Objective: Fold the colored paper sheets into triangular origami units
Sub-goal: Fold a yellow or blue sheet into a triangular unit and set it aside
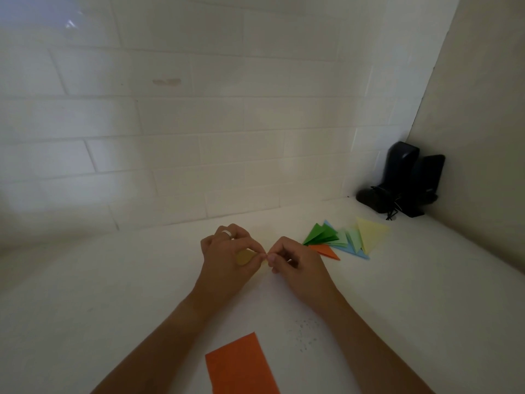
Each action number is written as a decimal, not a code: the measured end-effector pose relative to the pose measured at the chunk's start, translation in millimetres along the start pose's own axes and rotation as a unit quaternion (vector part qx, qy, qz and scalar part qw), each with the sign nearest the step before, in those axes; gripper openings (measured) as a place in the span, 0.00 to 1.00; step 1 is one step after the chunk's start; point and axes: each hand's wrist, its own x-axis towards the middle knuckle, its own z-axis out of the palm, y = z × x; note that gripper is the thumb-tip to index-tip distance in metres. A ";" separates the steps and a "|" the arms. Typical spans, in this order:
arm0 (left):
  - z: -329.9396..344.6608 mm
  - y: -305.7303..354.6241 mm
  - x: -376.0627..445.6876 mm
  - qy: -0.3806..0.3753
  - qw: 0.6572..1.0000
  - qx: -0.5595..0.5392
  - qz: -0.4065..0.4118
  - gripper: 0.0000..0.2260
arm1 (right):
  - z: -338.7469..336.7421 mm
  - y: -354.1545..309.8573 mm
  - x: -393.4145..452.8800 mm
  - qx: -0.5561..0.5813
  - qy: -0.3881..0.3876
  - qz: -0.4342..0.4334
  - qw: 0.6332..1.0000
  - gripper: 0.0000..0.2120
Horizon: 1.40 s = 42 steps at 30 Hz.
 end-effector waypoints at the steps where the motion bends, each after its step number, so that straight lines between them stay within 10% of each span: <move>1: 0.2 1.2 0.6 -0.001 1.000 -0.001 -0.009 0.08 | 0.1 0.0 0.1 0.000 0.005 -0.001 1.000 0.09; 21: -9.7 8.3 3.6 0.045 0.982 -0.117 -0.140 0.05 | -2.0 -1.4 0.3 0.018 0.045 0.044 0.998 0.10; 42: -6.4 4.7 3.8 0.070 0.986 -0.116 -0.098 0.13 | -2.9 -3.0 0.2 0.025 0.051 0.050 0.997 0.09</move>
